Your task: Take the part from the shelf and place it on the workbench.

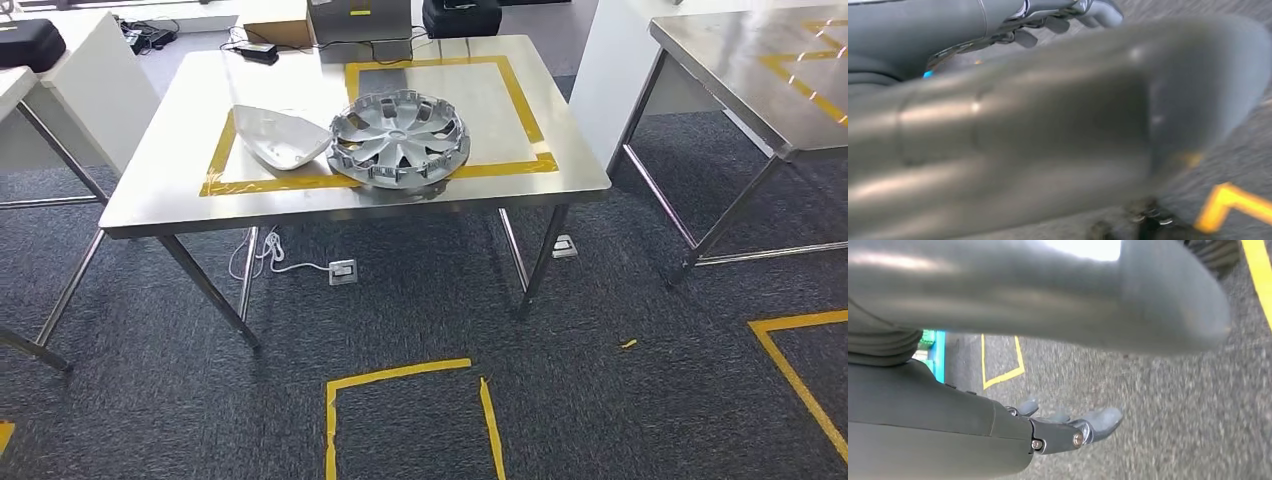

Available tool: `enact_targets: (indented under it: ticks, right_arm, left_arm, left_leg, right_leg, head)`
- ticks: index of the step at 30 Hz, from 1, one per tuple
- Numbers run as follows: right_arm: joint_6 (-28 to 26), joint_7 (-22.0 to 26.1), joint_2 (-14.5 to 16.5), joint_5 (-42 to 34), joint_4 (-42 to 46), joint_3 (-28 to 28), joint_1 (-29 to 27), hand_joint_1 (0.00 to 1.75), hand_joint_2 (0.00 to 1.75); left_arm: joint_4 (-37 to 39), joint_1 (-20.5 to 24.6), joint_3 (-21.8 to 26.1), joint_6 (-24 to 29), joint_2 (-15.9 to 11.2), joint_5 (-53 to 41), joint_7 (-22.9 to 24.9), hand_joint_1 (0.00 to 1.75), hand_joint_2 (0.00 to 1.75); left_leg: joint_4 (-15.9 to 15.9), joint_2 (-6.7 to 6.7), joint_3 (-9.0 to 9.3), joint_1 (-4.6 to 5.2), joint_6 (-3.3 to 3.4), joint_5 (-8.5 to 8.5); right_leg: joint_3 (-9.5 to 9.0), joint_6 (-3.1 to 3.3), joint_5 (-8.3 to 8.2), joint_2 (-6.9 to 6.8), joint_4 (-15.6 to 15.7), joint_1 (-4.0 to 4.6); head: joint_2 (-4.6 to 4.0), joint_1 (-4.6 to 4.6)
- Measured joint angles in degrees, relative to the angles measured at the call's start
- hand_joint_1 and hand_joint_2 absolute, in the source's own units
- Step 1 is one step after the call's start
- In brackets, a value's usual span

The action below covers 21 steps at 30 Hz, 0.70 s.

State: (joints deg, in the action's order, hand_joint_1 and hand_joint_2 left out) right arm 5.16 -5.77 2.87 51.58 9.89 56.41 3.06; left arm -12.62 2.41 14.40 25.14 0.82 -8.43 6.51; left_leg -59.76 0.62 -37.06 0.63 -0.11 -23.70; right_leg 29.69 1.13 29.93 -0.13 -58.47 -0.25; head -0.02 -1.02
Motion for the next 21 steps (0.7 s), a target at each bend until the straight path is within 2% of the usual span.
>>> enact_targets:
  ticks: [1,2,4,5,6,7,8,9,10,11,12,13,14,15,16,17,19,20,21]
  right_arm:
    - [-0.14,0.13,-0.28,0.18,0.01,-0.03,0.00,0.00,0.00]
    - [-0.24,0.25,-0.52,0.40,0.02,-0.07,-0.03,0.00,0.00]
    - [-0.35,0.46,-1.01,0.90,0.03,-0.16,-0.21,0.00,0.00]
    - [-0.42,0.53,-1.18,1.12,0.03,-0.20,-0.28,0.00,0.00]
    - [-0.54,0.56,-1.33,1.31,0.03,-0.24,-0.32,0.00,0.00]
    - [-0.71,0.58,-1.44,1.50,0.03,-0.28,-0.32,0.00,0.00]
    - [-0.90,0.59,-1.53,1.65,0.03,-0.32,-0.32,0.00,0.00]
    - [-1.07,0.60,-1.62,1.76,0.04,-0.37,-0.27,0.00,0.00]
    - [-1.19,0.63,-1.69,1.84,0.04,-0.44,-0.24,0.00,0.00]
    - [-1.25,0.68,-1.76,1.89,0.05,-0.50,-0.21,0.00,0.00]
    - [-1.28,0.74,-1.82,1.94,0.05,-0.56,-0.15,0.00,0.00]
    - [-1.30,0.79,-1.84,2.03,0.05,-0.60,-0.14,0.00,0.00]
    - [-1.31,0.83,-1.85,2.22,0.05,-0.62,-0.14,0.00,0.00]
    - [-1.30,0.92,-1.84,2.48,0.05,-0.65,-0.18,0.00,0.00]
    - [-1.27,1.04,-1.80,2.77,0.05,-0.70,-0.25,0.00,0.00]
    - [-1.23,1.24,-1.74,3.05,0.05,-0.77,-0.28,0.00,0.00]
    - [-1.14,1.71,-1.62,3.49,0.05,-1.04,-0.14,0.00,0.00]
    - [-1.10,1.92,-1.56,3.65,0.05,-1.22,-0.04,0.00,0.00]
    - [-1.08,2.05,-1.48,3.79,0.05,-1.43,0.04,0.00,0.00]
  left_arm:
    - [0.33,-0.30,0.19,-0.51,0.52,-0.01,0.02,0.00,0.00]
    - [0.57,-0.49,0.36,-1.17,0.97,-0.01,-0.34,0.00,0.00]
    - [0.90,-0.66,0.55,-2.56,1.66,-0.03,-2.01,0.00,0.00]
    - [0.99,-0.65,0.58,-3.23,1.81,-0.05,-3.16,0.00,0.00]
    - [1.05,-0.64,0.61,-3.86,1.92,-0.07,-4.38,0.00,0.00]
    - [1.10,-0.64,0.62,-4.45,2.00,-0.07,-5.57,0.00,0.00]
    - [1.12,-0.61,0.63,-5.03,2.04,-0.08,-6.75,0.00,0.00]
    - [1.13,-0.52,0.63,-5.63,2.08,-0.16,-8.01,0.00,0.00]
    - [1.12,-0.37,0.63,-6.18,2.11,-0.31,-9.25,0.00,0.00]
    - [1.11,-0.20,0.62,-6.65,2.13,-0.54,-10.39,0.00,0.00]
    - [1.14,-0.05,0.62,-6.99,2.14,-0.86,-11.30,0.00,0.00]
    - [1.18,0.06,0.61,-7.19,2.10,-1.26,-11.85,0.00,0.00]
    - [1.26,0.14,0.60,-7.27,2.07,-1.76,-12.02,0.00,0.00]
    - [1.35,0.27,0.58,-7.29,1.98,-2.40,-11.79,0.00,0.00]
    - [1.41,0.38,0.54,-7.29,1.80,-3.14,-11.40,0.00,0.00]
    - [1.46,0.46,0.46,-7.30,1.59,-3.92,-10.94,0.00,0.00]
    - [1.52,0.52,-0.01,-7.43,0.98,-5.58,-9.96,0.00,0.00]
    - [1.56,0.54,-0.38,-7.52,0.67,-6.31,-9.45,0.00,0.00]
    - [1.62,0.54,-0.80,-7.62,0.38,-6.91,-8.82,0.00,0.00]
  left_leg:
    - [-1.07,-0.17,-0.60,-0.05,-0.37,-1.76]
    - [-3.21,-0.28,-1.31,-0.22,-0.70,-4.61]
    - [-9.53,-0.38,-2.51,-0.63,-1.30,-10.53]
    - [-12.40,-0.38,-2.55,-0.83,-1.53,-11.83]
    - [-14.06,-0.38,-1.93,-0.99,-1.71,-11.66]
    - [-14.05,-0.38,-0.43,-1.13,-1.84,-10.39]
    - [-12.23,-0.38,1.99,-1.26,-1.92,-8.84]
    - [-8.65,-0.42,5.37,-1.37,-1.94,-8.12]
    - [-4.14,-0.49,8.92,-1.34,-1.83,-8.41]
    - [-0.57,-0.60,11.41,-1.25,-1.57,-9.13]
    - [1.84,-0.70,12.88,-1.08,-1.18,-9.95]
    - [2.75,-0.73,13.10,-0.85,-0.68,-10.11]
    - [2.55,-0.69,12.52,-0.80,-0.09,-9.55]
    - [2.50,-0.51,12.02,-0.78,0.49,-8.95]
    - [2.53,-0.34,11.38,-0.80,1.04,-8.23]
    - [2.56,-0.17,10.58,-0.84,1.49,-7.44]
    - [2.47,0.00,8.63,-0.71,1.91,-5.93]
    - [2.38,0.04,7.59,-0.60,1.95,-5.15]
    - [2.24,0.08,6.57,-0.51,1.93,-4.40]
  right_leg:
    - [0.64,0.34,-0.89,-0.14,0.28,-0.18]
    - [1.42,0.55,-1.78,-0.25,0.45,-0.32]
    - [3.25,0.58,-3.32,-0.37,0.49,-0.37]
    - [4.22,0.49,-4.06,-0.43,0.45,-0.39]
    - [5.20,0.35,-4.79,-0.50,0.41,-0.43]
    - [6.20,0.16,-5.54,-0.56,0.35,-0.50]
    - [7.04,-0.09,-6.25,-0.60,0.27,-0.59]
    - [7.72,-0.40,-6.94,-0.62,0.12,-0.66]
    - [8.27,-0.77,-7.56,-0.62,-0.05,-0.68]
    - [8.47,-1.18,-8.17,-0.63,-0.11,-0.68]
    - [8.57,-1.61,-8.82,-0.64,-0.04,-0.69]
    - [8.58,-2.03,-9.47,-0.63,0.19,-0.73]
    - [8.53,-2.43,-10.07,-0.62,0.45,-0.84]
    - [8.76,-2.76,-9.75,-0.55,0.26,-0.98]
    - [9.24,-3.01,-8.21,-0.47,-0.79,-1.09]
    - [9.97,-3.19,-5.55,-0.40,-2.98,-1.14]
    - [11.72,-3.41,0.93,-0.31,-10.35,-1.11]
    - [12.15,-3.47,2.72,-0.29,-14.00,-1.07]
    - [11.87,-3.45,3.02,-0.28,-16.40,-1.03]
  head:
    - [0.00,-0.01]
    - [0.00,-0.09]
    - [0.00,-0.17]
    - [0.00,-0.17]
    - [0.00,-0.16]
    - [0.00,-0.17]
    - [0.00,-0.17]
    - [0.00,-0.17]
    - [0.00,-0.19]
    - [0.00,-0.11]
    - [0.00,-0.11]
    - [0.00,-0.11]
    - [0.00,-0.14]
    - [0.00,-0.22]
    - [0.00,-0.20]
    - [0.00,-0.17]
    - [0.00,-0.08]
    - [0.00,-0.05]
    - [0.00,-0.05]
